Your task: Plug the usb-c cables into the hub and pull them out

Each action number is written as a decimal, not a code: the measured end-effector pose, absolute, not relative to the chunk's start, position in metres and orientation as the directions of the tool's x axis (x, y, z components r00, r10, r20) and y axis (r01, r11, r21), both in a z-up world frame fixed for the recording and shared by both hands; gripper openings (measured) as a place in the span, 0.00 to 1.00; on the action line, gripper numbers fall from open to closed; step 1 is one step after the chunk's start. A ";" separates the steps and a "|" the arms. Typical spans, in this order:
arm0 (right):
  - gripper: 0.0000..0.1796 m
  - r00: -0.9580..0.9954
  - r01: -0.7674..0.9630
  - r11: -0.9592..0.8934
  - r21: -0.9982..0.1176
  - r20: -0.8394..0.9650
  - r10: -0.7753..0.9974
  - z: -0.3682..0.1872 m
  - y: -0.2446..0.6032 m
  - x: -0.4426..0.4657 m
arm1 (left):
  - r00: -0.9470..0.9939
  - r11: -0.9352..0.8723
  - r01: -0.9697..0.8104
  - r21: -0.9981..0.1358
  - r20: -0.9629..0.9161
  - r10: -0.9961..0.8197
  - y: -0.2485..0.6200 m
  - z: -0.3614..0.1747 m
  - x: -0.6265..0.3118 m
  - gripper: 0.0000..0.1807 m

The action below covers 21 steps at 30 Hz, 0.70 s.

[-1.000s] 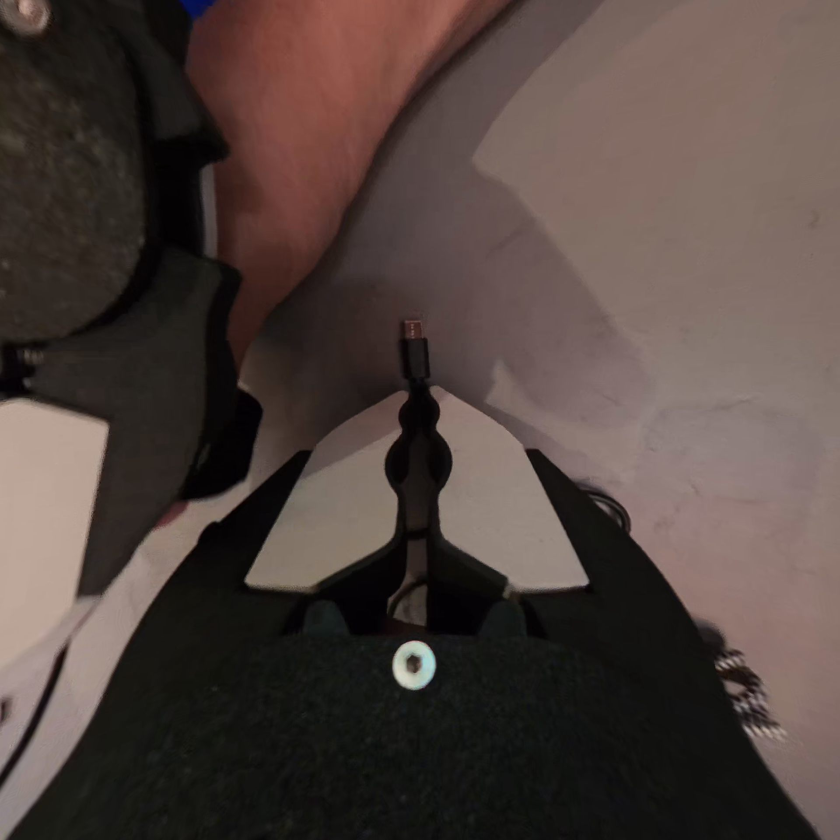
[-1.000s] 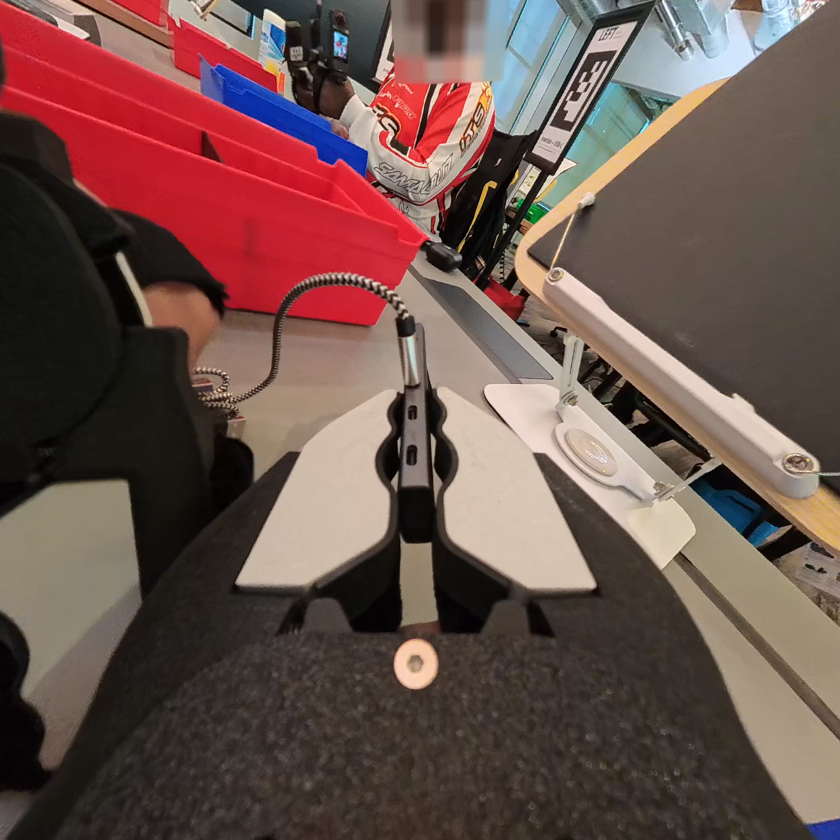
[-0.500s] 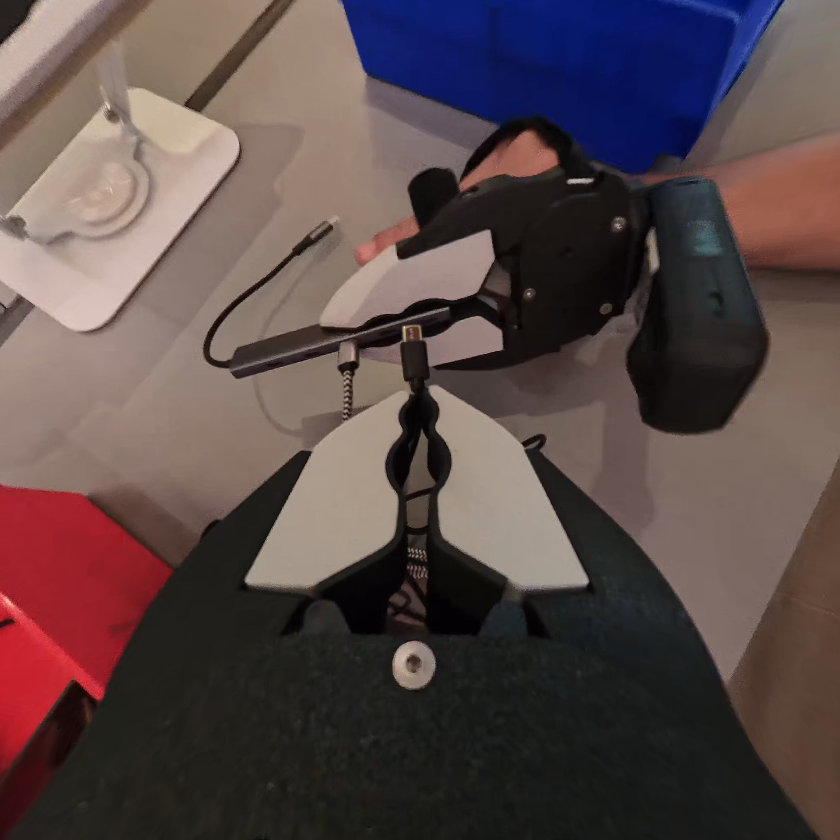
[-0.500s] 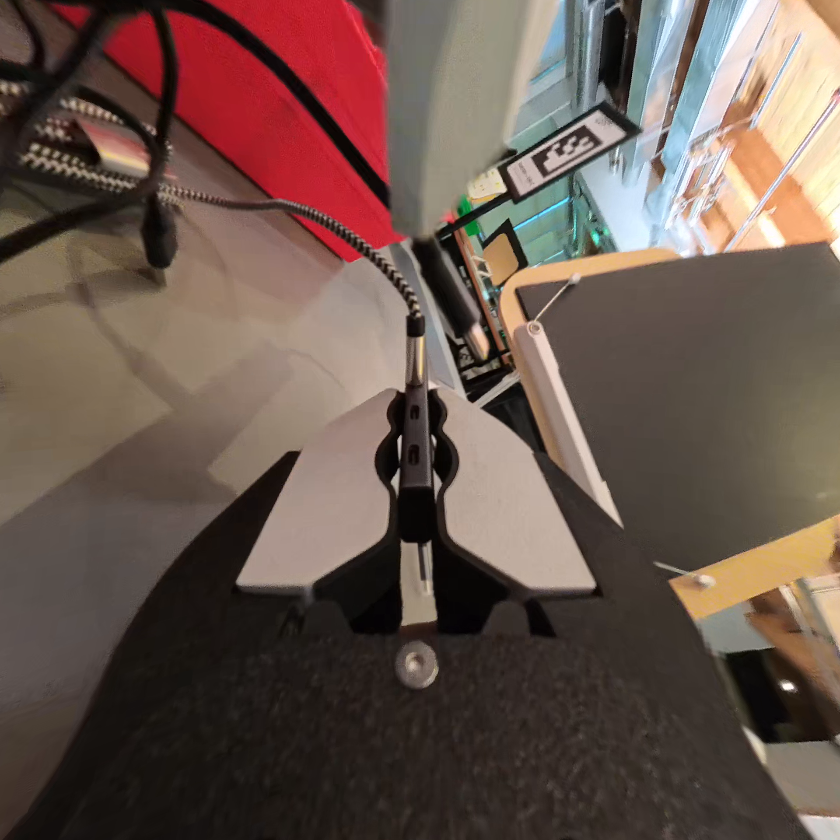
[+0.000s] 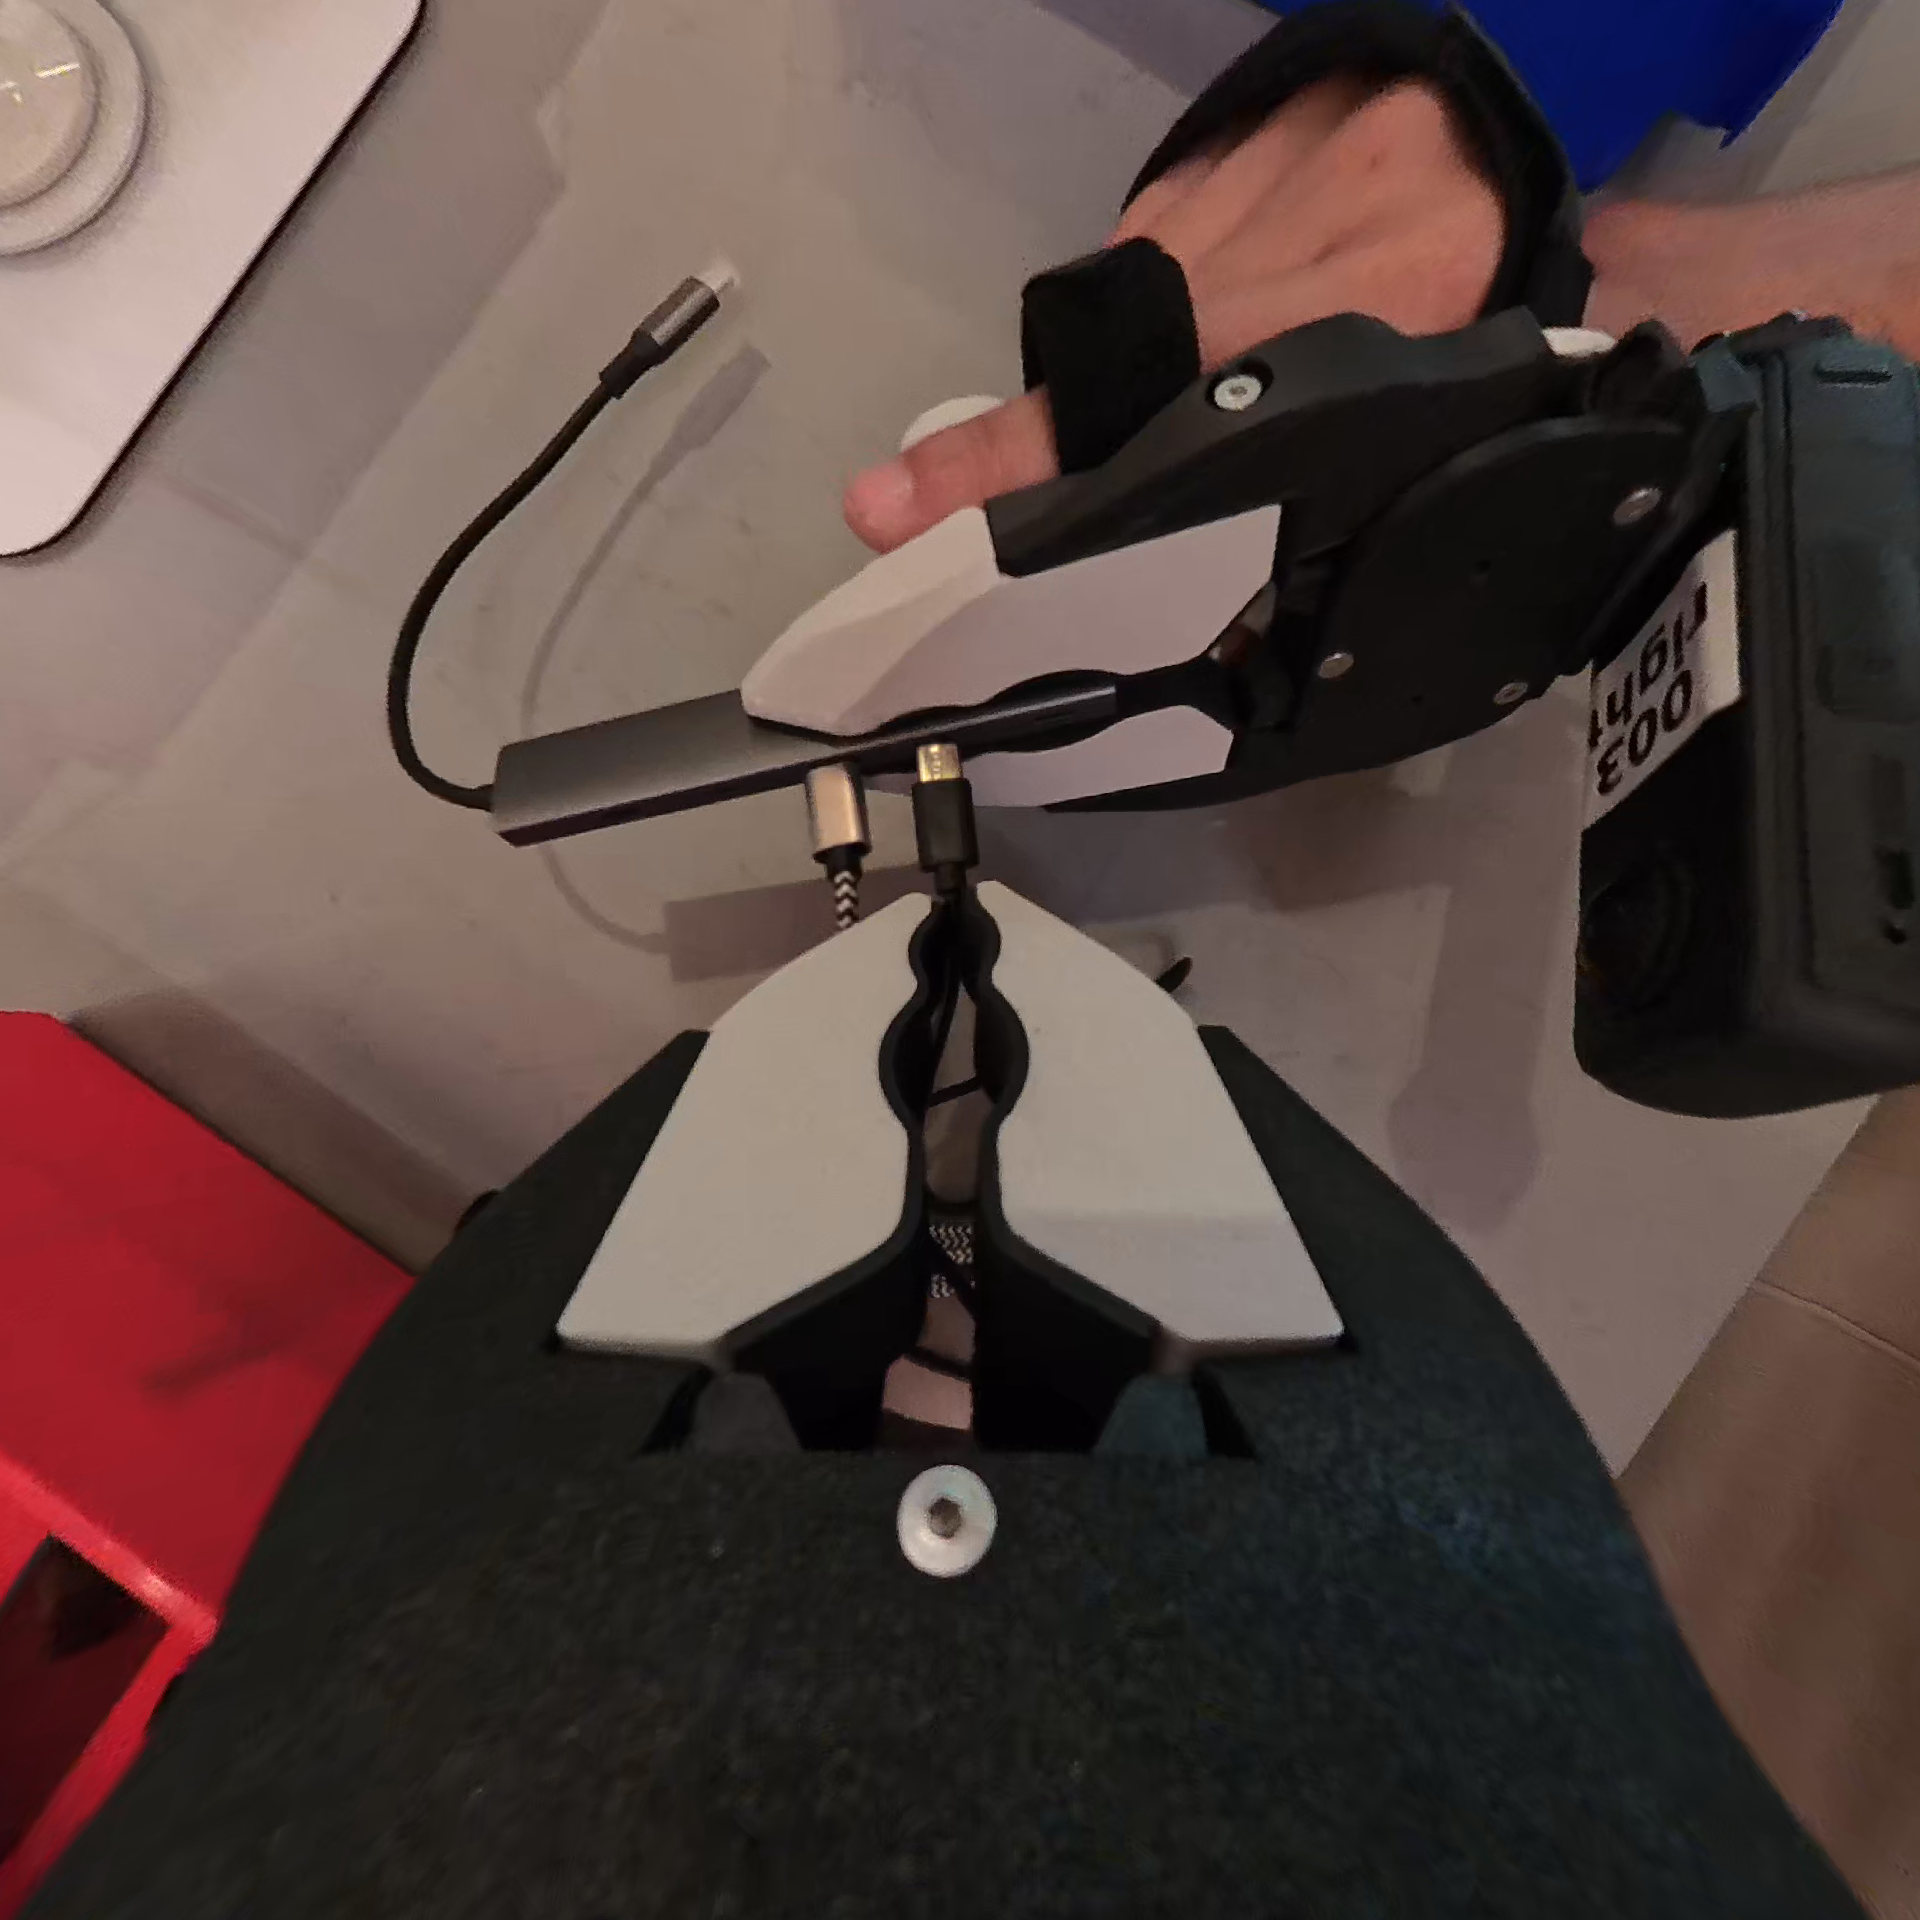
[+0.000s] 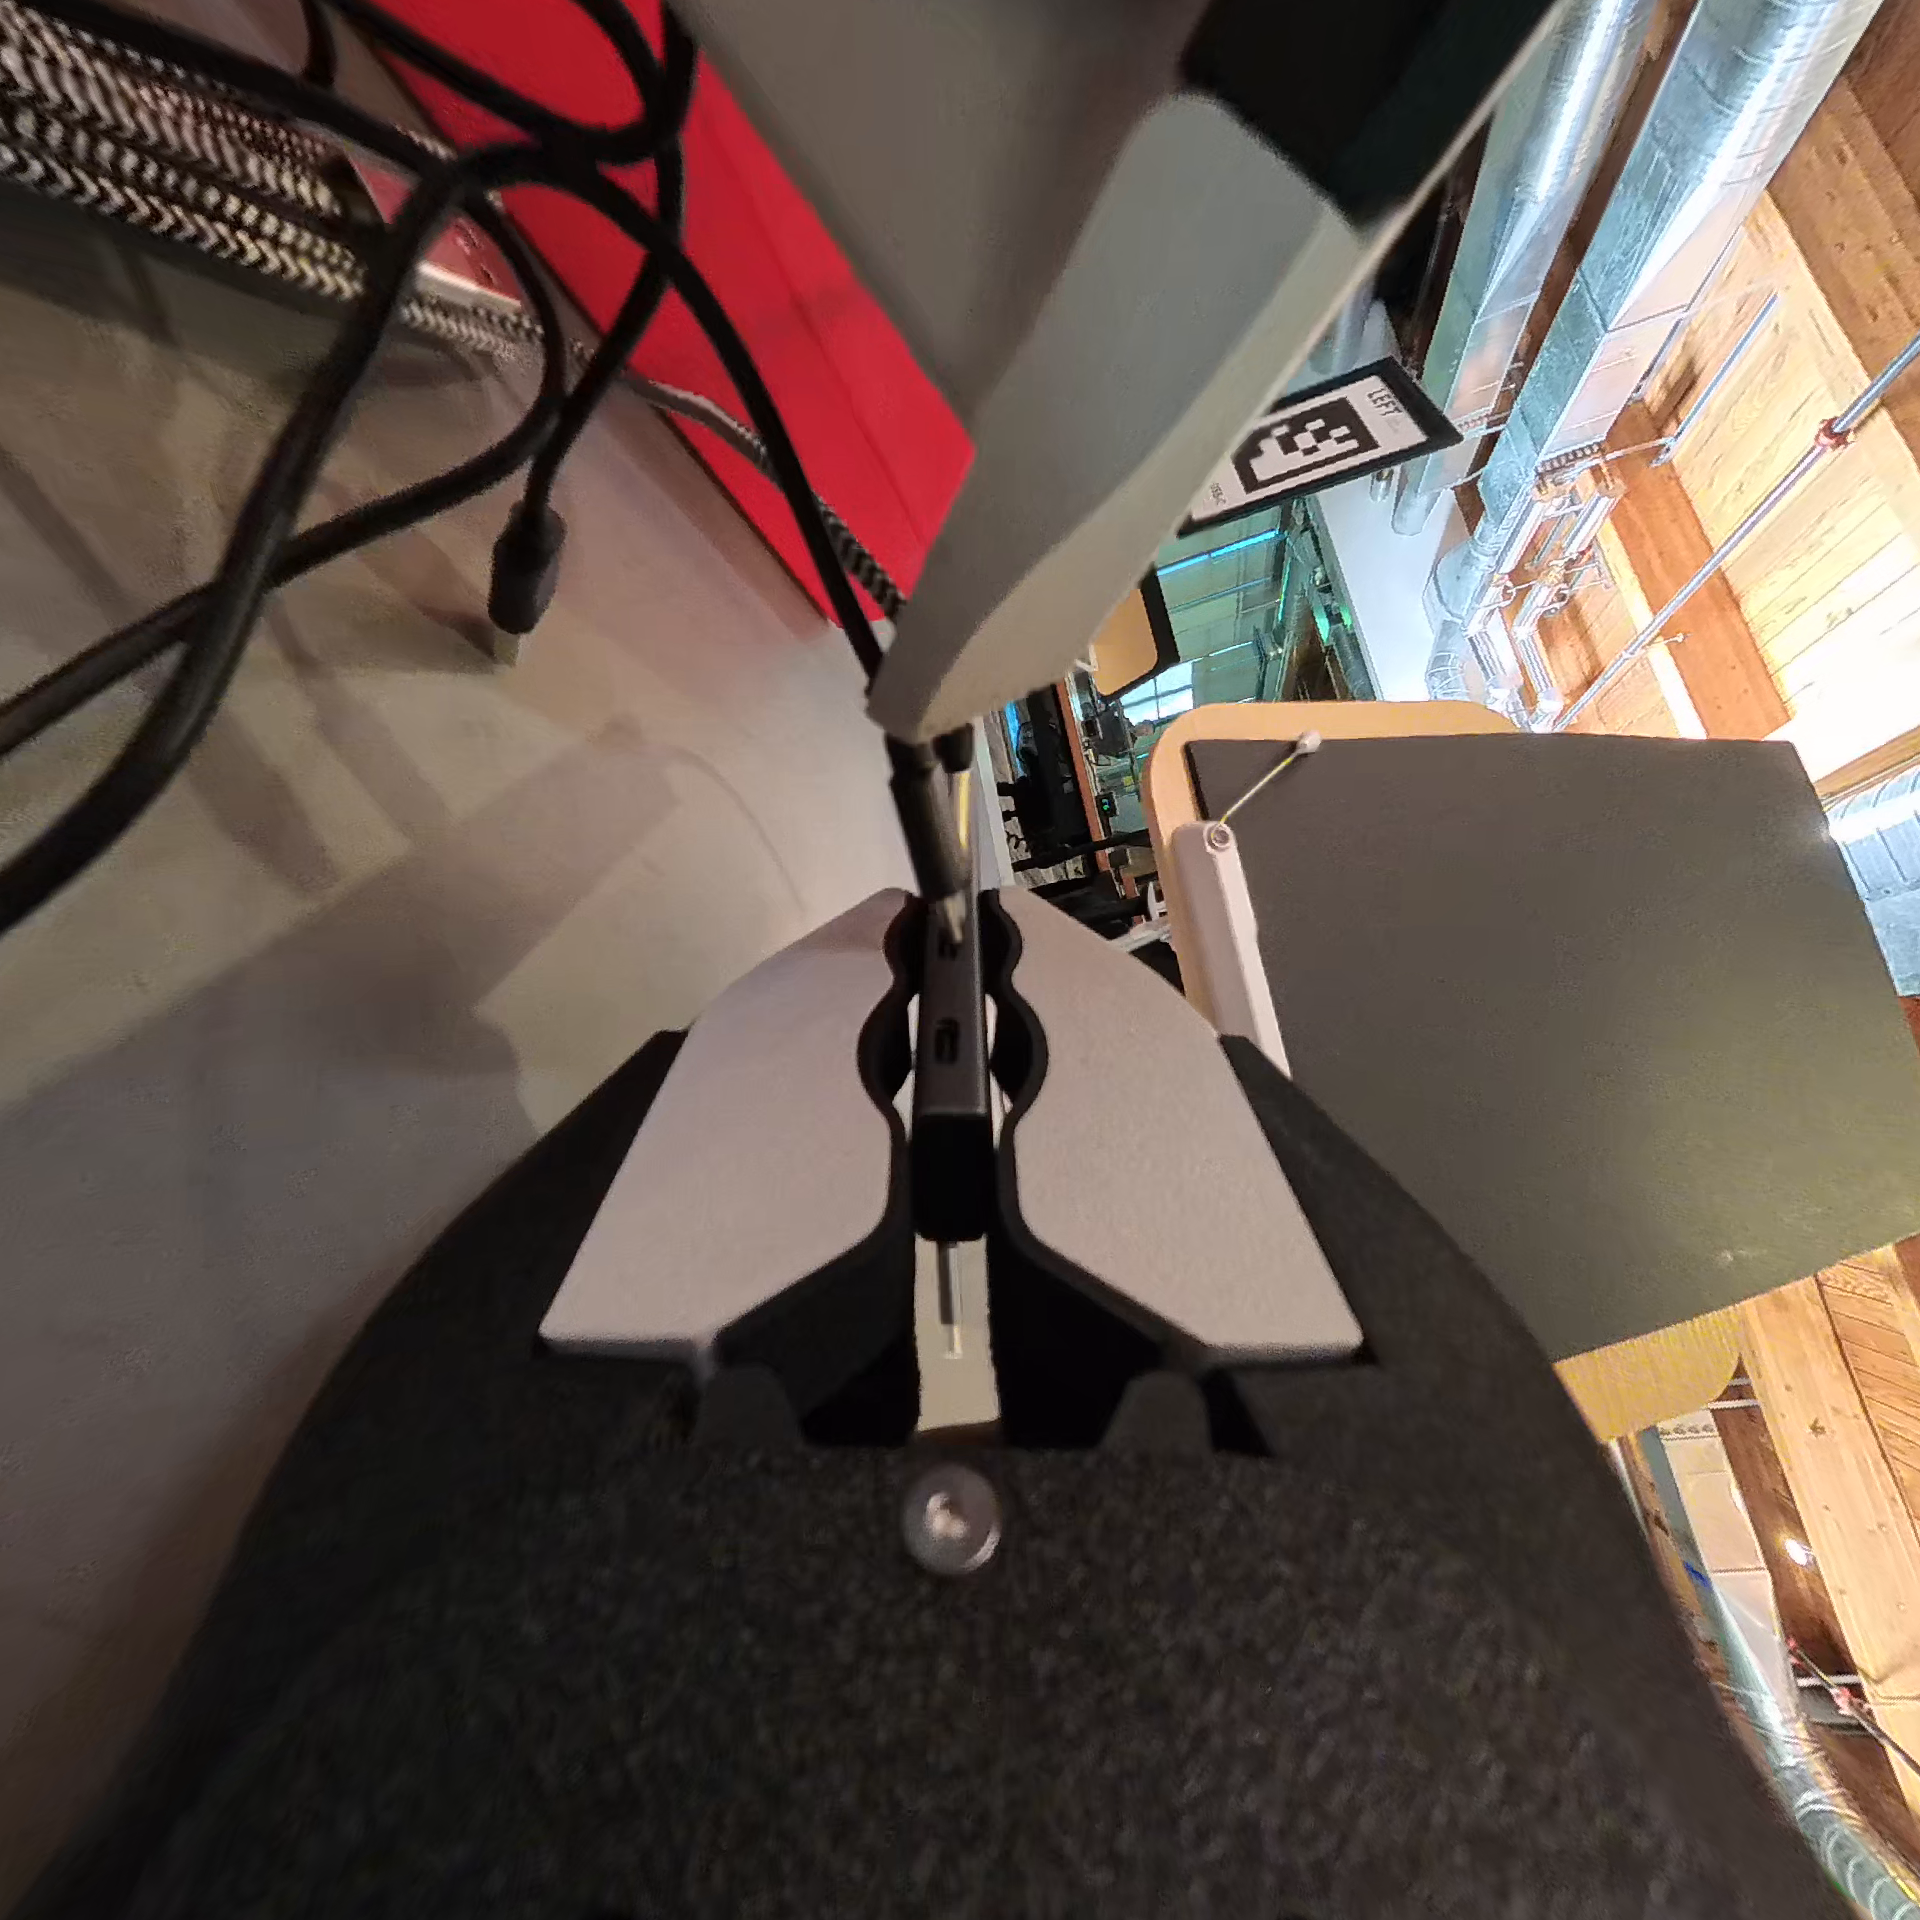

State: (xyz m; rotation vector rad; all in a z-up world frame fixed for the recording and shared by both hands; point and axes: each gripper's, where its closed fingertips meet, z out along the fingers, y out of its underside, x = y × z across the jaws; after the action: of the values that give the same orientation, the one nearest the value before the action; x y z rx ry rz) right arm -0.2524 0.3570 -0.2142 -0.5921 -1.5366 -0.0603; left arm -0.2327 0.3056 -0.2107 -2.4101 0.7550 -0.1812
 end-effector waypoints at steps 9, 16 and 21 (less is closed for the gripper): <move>0.05 0.038 0.408 0.863 -0.298 0.950 0.310 -0.219 0.356 -0.254 | 0.822 -0.664 -0.489 -0.566 -0.044 -0.567 0.304 -0.216 -0.232 0.01; 0.05 0.022 0.420 0.862 -0.285 0.952 0.304 -0.223 0.357 -0.255 | 0.840 -0.695 -0.457 -0.555 -0.012 -0.542 0.304 -0.222 -0.235 0.00; 0.05 0.013 0.423 0.864 -0.274 0.955 0.296 -0.225 0.356 -0.256 | 0.852 -0.710 -0.424 -0.562 0.017 -0.523 0.305 -0.220 -0.237 0.00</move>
State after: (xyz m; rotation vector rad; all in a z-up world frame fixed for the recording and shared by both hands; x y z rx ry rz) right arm -0.2558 0.3559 -0.2246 -0.5794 -1.5830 -0.1078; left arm -0.2369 0.3051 -0.2204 -2.4672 0.6895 -0.2352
